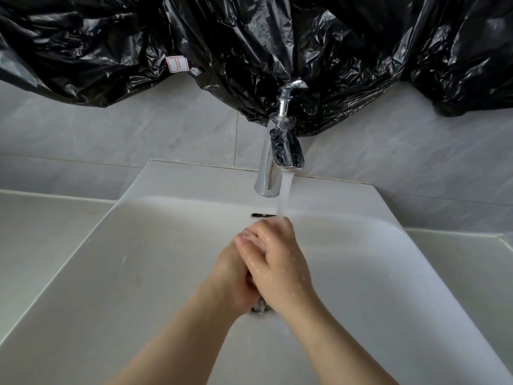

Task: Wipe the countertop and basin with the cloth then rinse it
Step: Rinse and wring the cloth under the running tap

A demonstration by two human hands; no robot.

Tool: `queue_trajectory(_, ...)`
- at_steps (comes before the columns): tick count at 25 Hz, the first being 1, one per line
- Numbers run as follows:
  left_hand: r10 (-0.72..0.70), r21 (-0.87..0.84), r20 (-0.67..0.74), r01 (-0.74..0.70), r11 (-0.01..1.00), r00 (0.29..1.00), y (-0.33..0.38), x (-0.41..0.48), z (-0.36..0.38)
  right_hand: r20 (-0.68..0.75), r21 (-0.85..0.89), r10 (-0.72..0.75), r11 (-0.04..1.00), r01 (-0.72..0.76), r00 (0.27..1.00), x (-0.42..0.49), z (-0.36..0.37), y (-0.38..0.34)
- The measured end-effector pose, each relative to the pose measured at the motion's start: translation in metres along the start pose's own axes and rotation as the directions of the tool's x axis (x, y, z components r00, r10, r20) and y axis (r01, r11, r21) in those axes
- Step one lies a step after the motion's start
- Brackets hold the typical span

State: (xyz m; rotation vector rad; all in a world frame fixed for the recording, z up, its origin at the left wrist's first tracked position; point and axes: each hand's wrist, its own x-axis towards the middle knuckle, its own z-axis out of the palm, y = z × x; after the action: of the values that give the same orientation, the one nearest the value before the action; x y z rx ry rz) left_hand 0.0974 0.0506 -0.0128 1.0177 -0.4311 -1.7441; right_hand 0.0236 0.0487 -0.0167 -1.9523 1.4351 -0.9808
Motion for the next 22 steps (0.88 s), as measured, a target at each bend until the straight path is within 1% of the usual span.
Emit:
queue_trajectory(1,-0.031,0.023,-0.008,0.032,0.999,0.999,-0.002,-0.002,0.004,-0.035,0.004,0.047,0.999,-0.047,0.998,0.003,-0.001,-0.001)
queue_trajectory(2,-0.056,0.045,-0.038,0.058,0.997,0.998,-0.003,-0.004,0.008,-0.066,0.09,0.13,0.988,-0.124,0.989,0.007,-0.002,0.002)
queue_trajectory(3,-0.056,0.091,-0.058,0.061,0.994,0.997,-0.005,-0.006,0.012,-0.057,0.193,0.229,0.958,-0.214,0.972,0.011,-0.005,0.008)
queue_trajectory(4,-0.037,0.166,-0.056,0.046,0.985,0.998,-0.007,-0.007,0.014,-0.022,0.284,0.327,0.908,-0.308,0.945,0.015,-0.007,0.014)
queue_trajectory(5,-0.016,0.241,-0.061,0.03,0.97,0.998,-0.008,-0.005,0.014,0.032,0.326,0.413,0.857,-0.4,0.91,0.017,-0.008,0.018)
queue_trajectory(6,0.008,0.302,-0.062,0.011,0.953,0.998,-0.008,-0.005,0.012,0.074,0.342,0.484,0.809,-0.478,0.872,0.018,-0.009,0.02)
queue_trajectory(7,0.035,0.334,-0.063,-0.012,0.943,0.997,-0.009,-0.003,0.01,0.075,0.321,0.523,0.794,-0.517,0.849,0.017,-0.012,0.019)
queue_trajectory(8,0.071,0.352,-0.052,-0.048,0.935,0.996,-0.009,-0.001,0.006,0.043,0.264,0.533,0.81,-0.524,0.845,0.018,-0.015,0.019)
queue_trajectory(9,0.107,0.375,-0.044,-0.083,0.924,0.993,-0.007,0.001,0.002,-0.004,0.232,0.502,0.842,-0.487,0.865,0.018,-0.017,0.02)
queue_trajectory(10,0.156,0.407,-0.023,-0.133,0.904,0.987,-0.005,0.002,-0.001,-0.054,0.24,0.457,0.869,-0.433,0.888,0.017,-0.02,0.02)
queue_trajectory(11,0.211,0.44,0.004,-0.191,0.878,0.977,-0.003,0.003,-0.003,-0.075,0.302,0.403,0.881,-0.365,0.912,0.017,-0.023,0.021)
queue_trajectory(12,0.262,0.485,0.051,-0.253,0.837,0.964,-0.001,0.003,-0.005,-0.086,0.382,0.373,0.869,-0.315,0.924,0.015,-0.025,0.019)
queue_trajectory(13,0.292,0.532,0.128,-0.314,0.786,0.948,0.0,0.002,-0.005,-0.089,0.451,0.354,0.848,-0.28,0.931,0.013,-0.026,0.016)
queue_trajectory(14,0.297,0.55,0.237,-0.38,0.744,0.925,0.002,-0.001,-0.003,-0.084,0.514,0.332,0.822,-0.244,0.939,0.011,-0.028,0.012)
queue_trajectory(15,0.288,0.543,0.327,-0.428,0.723,0.9,0.002,-0.004,0.001,-0.073,0.557,0.308,0.801,-0.218,0.949,0.01,-0.028,0.012)
queue_trajectory(16,0.293,0.507,0.366,-0.453,0.733,0.883,0.0,-0.005,0.003,-0.06,0.573,0.292,0.793,-0.206,0.955,0.009,-0.028,0.012)
queue_trajectory(17,0.304,0.444,0.316,-0.423,0.789,0.899,0.001,-0.007,0.005,-0.046,0.57,0.277,0.796,-0.202,0.96,0.009,-0.026,0.011)
queue_trajectory(18,0.29,0.35,0.205,-0.346,0.87,0.935,0.002,-0.009,0.005,-0.045,0.548,0.274,0.811,-0.206,0.961,0.009,-0.025,0.008)
queue_trajectory(19,0.24,0.225,0.12,-0.262,0.938,0.963,0.002,-0.009,0.004,-0.046,0.501,0.264,0.84,-0.207,0.963,0.01,-0.022,0.009)
queue_trajectory(20,0.175,0.094,0.093,-0.183,0.979,0.98,0.003,-0.008,0.003,-0.036,0.443,0.257,0.87,-0.215,0.966,0.01,-0.02,0.009)
queue_trajectory(21,0.111,-0.026,0.119,-0.108,0.994,0.987,0.005,-0.009,0.003,-0.02,0.39,0.252,0.893,-0.224,0.968,0.01,-0.017,0.01)
queue_trajectory(22,0.078,-0.118,0.137,-0.062,0.991,0.987,0.007,-0.008,0.002,-0.016,0.373,0.258,0.898,-0.233,0.966,0.009,-0.017,0.008)
